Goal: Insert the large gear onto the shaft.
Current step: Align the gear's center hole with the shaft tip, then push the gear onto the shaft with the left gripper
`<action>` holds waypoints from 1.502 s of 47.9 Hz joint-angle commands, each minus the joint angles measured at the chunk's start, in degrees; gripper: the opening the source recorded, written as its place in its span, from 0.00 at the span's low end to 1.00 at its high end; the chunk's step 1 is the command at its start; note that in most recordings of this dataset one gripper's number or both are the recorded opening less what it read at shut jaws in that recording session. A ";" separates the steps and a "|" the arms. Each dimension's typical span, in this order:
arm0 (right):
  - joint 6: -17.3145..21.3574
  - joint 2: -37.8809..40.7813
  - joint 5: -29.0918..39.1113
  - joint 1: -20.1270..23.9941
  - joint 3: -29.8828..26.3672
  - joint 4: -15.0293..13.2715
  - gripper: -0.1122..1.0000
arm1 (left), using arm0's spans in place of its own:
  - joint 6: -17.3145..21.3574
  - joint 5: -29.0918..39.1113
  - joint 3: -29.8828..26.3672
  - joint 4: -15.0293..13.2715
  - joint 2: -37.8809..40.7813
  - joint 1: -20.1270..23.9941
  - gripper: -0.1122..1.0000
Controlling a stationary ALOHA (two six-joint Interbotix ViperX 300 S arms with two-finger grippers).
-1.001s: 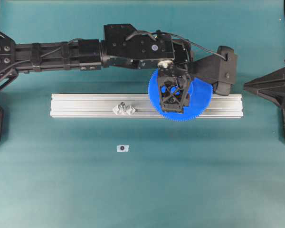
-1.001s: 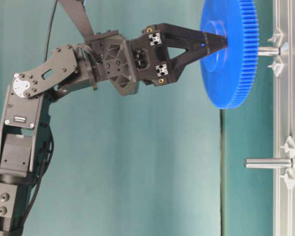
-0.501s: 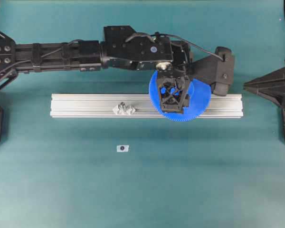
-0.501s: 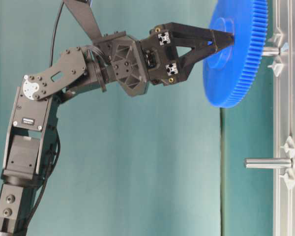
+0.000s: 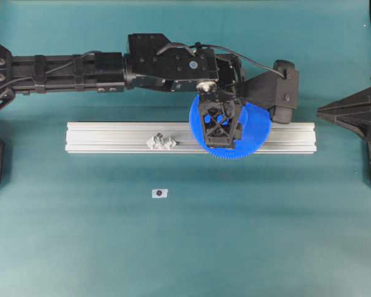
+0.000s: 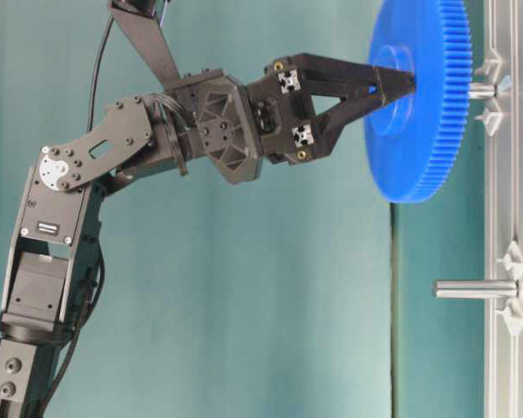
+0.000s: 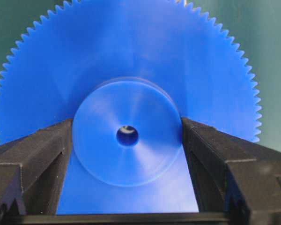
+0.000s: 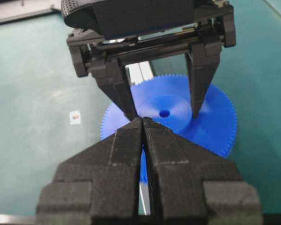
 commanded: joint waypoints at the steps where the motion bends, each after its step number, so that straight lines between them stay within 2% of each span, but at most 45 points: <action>1: 0.44 0.35 -0.35 -0.18 -0.62 -0.09 0.17 | -0.09 -0.62 -0.79 0.18 -0.26 0.62 0.79; 10: 0.44 0.35 -0.35 -0.18 -0.53 -0.09 0.17 | -0.44 -0.44 -0.44 0.26 -0.62 0.79 0.79; 22: 0.44 0.35 -0.35 -0.18 -0.53 -0.09 0.17 | -3.87 -0.44 -0.35 0.18 -0.62 0.18 0.79; 29: 0.44 0.35 -0.35 -0.18 -0.53 0.00 0.17 | -4.39 -0.53 0.26 0.18 -0.62 -0.79 0.79; 45: 0.44 0.26 -0.35 -0.18 -0.53 -0.09 0.17 | -7.21 -2.99 4.75 0.18 -2.37 -2.46 0.79; 72: 0.44 -0.26 -0.35 -0.09 -0.53 0.00 0.17 | -6.68 -5.27 5.01 0.26 -2.99 -1.14 0.79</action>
